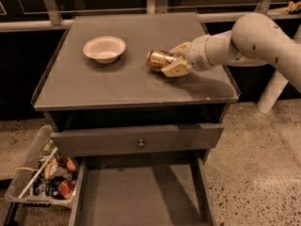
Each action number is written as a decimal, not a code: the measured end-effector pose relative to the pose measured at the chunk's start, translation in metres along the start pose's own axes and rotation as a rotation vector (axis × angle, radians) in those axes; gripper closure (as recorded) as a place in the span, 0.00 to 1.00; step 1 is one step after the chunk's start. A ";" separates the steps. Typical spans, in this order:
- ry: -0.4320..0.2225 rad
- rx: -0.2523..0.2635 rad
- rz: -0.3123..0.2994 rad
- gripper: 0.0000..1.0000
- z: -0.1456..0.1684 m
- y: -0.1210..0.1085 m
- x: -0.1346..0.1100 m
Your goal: Pick orange can from middle drawer and place on counter
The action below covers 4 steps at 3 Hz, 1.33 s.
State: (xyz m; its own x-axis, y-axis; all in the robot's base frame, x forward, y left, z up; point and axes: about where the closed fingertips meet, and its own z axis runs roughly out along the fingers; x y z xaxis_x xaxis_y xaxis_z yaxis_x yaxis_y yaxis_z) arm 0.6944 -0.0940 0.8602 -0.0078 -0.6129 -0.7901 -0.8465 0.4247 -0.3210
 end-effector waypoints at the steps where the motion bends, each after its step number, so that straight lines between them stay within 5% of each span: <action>1: -0.002 -0.004 0.007 0.87 0.002 0.000 0.001; 4: -0.002 -0.004 0.006 0.18 0.002 0.000 0.001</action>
Offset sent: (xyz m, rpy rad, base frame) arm 0.0011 0.0009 -0.0022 0.0051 0.0059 0.0002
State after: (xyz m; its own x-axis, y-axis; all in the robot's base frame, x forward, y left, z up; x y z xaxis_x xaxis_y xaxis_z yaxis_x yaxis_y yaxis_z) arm 0.6955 -0.0930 0.8579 -0.0123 -0.6089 -0.7932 -0.8486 0.4260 -0.3138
